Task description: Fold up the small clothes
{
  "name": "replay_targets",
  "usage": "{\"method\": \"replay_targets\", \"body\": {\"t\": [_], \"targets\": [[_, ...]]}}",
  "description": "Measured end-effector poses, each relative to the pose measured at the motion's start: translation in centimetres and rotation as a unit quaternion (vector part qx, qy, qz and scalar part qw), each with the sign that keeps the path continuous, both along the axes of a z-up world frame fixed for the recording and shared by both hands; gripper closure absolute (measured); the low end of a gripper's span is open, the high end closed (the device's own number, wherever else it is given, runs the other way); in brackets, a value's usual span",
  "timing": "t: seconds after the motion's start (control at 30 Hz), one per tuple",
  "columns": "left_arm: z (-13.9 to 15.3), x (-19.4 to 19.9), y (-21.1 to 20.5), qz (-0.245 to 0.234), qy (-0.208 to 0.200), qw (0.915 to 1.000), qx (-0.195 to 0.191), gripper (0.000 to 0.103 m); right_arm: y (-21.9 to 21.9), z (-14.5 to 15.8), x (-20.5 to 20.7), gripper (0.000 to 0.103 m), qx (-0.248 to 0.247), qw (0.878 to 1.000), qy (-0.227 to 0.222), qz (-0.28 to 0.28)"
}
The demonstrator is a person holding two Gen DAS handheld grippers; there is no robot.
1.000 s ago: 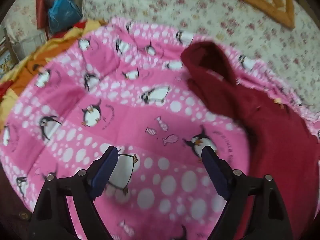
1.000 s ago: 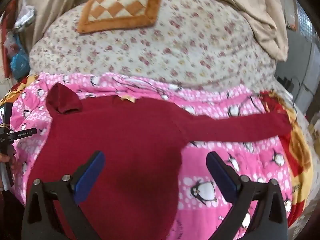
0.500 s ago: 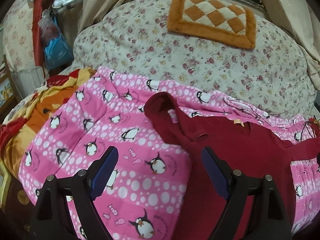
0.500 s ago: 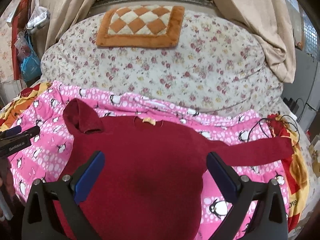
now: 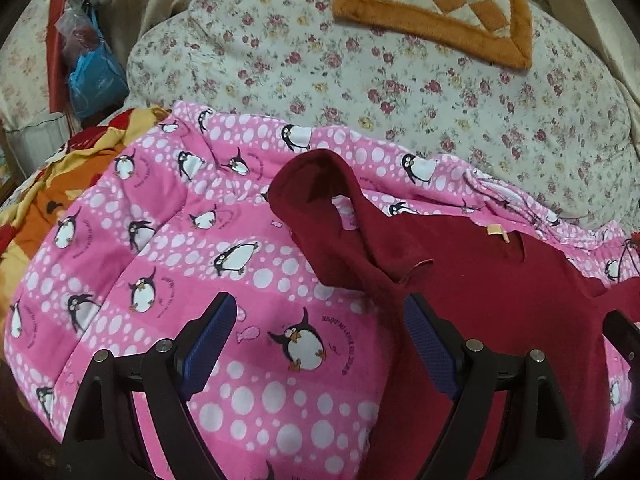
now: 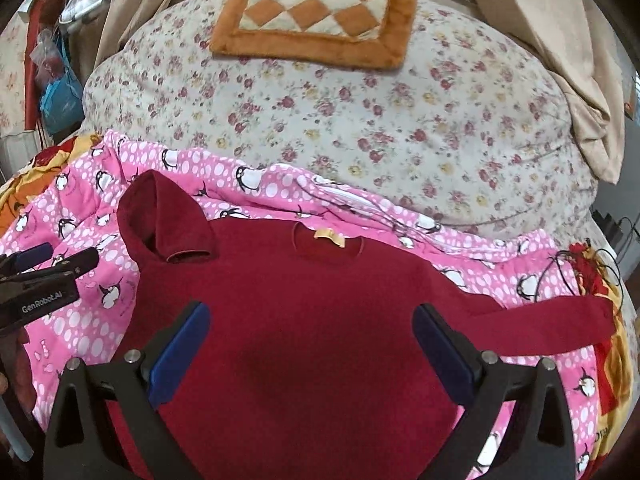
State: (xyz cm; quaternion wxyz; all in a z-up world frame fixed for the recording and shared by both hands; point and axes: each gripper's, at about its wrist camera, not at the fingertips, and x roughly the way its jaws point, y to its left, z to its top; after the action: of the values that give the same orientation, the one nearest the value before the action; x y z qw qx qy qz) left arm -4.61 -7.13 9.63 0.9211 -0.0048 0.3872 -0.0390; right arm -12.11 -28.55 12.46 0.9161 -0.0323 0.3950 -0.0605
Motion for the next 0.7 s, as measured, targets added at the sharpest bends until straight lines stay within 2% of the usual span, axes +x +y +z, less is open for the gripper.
{"method": "replay_targets", "body": {"t": [0.13,0.3,0.53,0.7], "targets": [[-0.6,1.2,-0.4,-0.004,-0.004,1.0,0.001,0.024,-0.3,-1.3,1.5,0.0,0.025,1.0,0.007,-0.008],[-1.7,2.9,0.2,0.002,0.005,0.9998,-0.018,0.025,-0.5,-3.0,3.3,0.001,0.054,0.998,0.02,-0.01],[-2.7,4.6,0.7,0.008,0.011,0.9999,-0.004,0.025,1.2,-4.8,5.7,0.002,0.056,0.998,0.031,0.004],[-3.0,5.1,1.2,0.014,0.018,0.9997,-0.01,0.025,2.1,-5.8,7.5,0.002,0.06,0.997,0.04,0.013]]}}
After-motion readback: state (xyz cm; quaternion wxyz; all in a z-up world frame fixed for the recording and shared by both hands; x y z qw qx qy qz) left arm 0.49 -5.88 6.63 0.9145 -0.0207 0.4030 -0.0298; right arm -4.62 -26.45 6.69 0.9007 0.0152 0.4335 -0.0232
